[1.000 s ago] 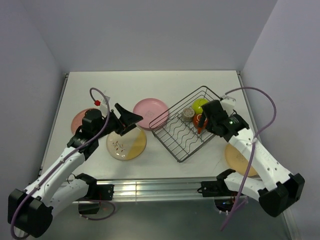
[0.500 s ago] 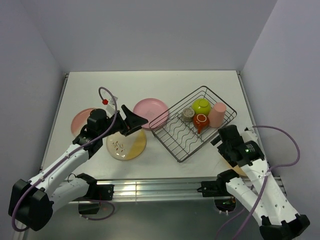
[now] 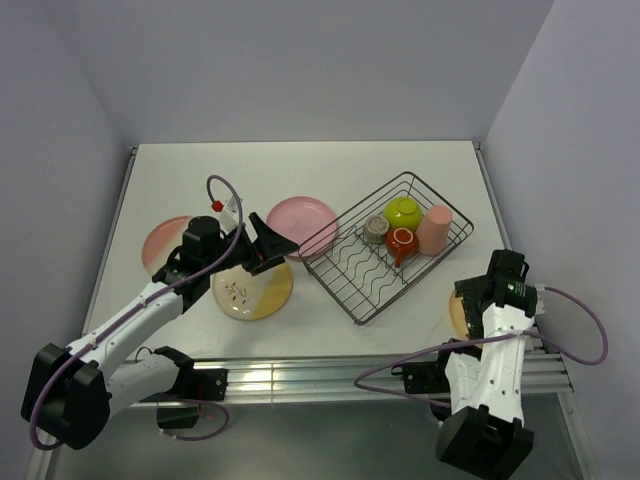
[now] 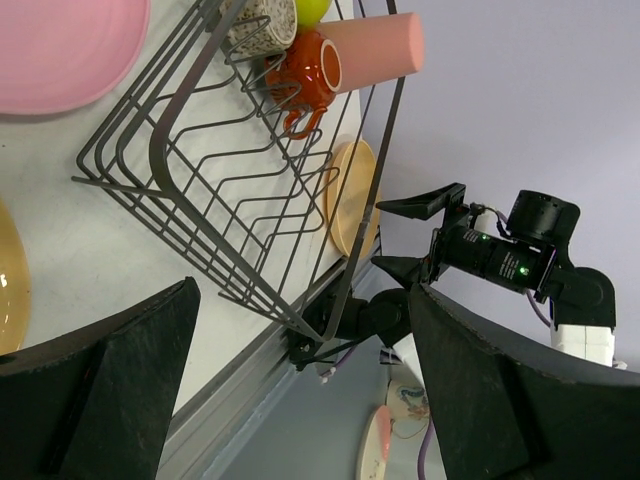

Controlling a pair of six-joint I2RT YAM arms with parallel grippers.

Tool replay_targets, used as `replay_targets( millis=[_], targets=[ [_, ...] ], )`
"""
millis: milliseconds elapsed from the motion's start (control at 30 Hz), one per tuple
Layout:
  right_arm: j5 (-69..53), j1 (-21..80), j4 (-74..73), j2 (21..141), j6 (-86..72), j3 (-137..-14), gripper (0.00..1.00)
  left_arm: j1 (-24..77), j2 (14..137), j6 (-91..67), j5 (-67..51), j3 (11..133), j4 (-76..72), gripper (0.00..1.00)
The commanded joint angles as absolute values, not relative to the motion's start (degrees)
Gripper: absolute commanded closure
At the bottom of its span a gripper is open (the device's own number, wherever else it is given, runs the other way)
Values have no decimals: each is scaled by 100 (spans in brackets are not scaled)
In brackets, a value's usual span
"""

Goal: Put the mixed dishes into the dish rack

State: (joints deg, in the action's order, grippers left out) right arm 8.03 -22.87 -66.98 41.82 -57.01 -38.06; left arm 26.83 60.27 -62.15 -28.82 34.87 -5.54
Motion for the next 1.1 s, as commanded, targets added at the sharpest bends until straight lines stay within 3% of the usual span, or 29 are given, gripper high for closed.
replay_targets(
  millis=[0,700,1000,1067],
  targets=[
    [667,-2566,-6740,4218,-5580,-3823,0,2707,5950,-6056,-3041,3480,-695,8],
    [1055,-2610,-6434,4394,-7910,-3094,3,2707,5924,-6073,-2988,3445,-563,6],
    [1195,-2575,-5941,4711,-8147,-2742,10,2707,6082,-6012,-3006,3481,-527,6],
    [1388,-2549,-5924,4720,-8191,-2742,16,2707,6117,-6003,-3015,3480,-554,6]
  ],
)
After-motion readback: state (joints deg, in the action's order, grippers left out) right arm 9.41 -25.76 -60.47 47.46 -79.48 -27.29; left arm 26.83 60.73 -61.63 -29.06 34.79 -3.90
